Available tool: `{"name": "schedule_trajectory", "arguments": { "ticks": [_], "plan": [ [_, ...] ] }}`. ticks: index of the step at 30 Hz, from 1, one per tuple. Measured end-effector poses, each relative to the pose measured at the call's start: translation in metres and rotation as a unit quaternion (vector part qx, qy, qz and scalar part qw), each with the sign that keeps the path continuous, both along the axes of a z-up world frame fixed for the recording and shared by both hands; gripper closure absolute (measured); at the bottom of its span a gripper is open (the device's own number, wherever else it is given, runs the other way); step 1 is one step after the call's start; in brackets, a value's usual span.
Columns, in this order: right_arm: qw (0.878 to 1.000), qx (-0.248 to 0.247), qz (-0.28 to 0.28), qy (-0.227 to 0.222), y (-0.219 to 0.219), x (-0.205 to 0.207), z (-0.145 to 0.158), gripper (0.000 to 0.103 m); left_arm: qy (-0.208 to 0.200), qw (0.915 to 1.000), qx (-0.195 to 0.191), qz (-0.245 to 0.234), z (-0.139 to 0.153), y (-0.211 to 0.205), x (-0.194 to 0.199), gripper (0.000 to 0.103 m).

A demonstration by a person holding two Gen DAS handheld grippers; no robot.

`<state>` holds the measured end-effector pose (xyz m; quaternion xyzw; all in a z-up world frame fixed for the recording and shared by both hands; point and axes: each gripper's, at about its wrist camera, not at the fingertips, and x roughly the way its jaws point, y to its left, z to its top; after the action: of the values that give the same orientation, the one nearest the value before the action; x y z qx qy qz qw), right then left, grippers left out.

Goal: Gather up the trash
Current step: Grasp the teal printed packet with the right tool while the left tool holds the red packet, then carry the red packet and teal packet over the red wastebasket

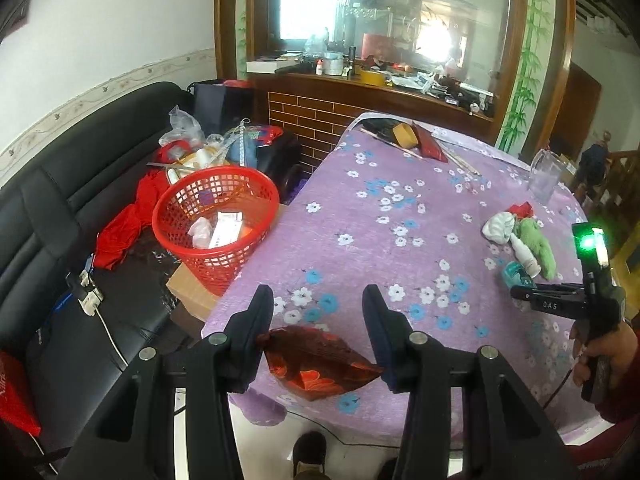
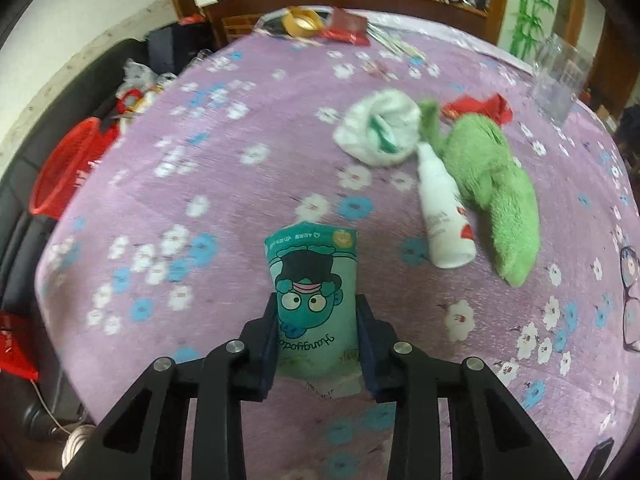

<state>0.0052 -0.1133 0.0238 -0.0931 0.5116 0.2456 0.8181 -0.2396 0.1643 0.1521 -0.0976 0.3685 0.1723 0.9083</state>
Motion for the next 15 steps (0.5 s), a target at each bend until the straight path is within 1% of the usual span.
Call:
{"name": "schedule_trajectory", "arguments": {
  "ticks": [2, 6, 8, 11, 15],
  "plan": [
    [1.000, 0.021, 0.010, -0.003, 0.001, -0.008, 0.012, 0.066, -0.007, 0.9999, -0.003, -0.010, 0.005, -0.006, 0.003, 0.058],
    [0.998, 0.053, 0.020, -0.015, 0.002, -0.022, 0.038, 0.066, -0.021, 0.9986, -0.011, -0.048, 0.015, -0.023, 0.017, 0.058],
    [0.997, 0.068, 0.022, -0.024, 0.000, -0.027, 0.051, 0.066, -0.025, 0.9973, -0.007, -0.069, 0.018, -0.035, 0.028, 0.058],
    [0.996, 0.086, 0.016, -0.033, -0.002, -0.033, 0.066, 0.066, -0.029, 0.9941, -0.010, -0.104, 0.023, -0.053, 0.046, 0.058],
    [0.993, 0.102, -0.005, -0.051, -0.017, -0.038, 0.084, 0.066, -0.030, 0.9883, -0.013, -0.149, 0.026, -0.079, 0.071, 0.058]
  ]
}}
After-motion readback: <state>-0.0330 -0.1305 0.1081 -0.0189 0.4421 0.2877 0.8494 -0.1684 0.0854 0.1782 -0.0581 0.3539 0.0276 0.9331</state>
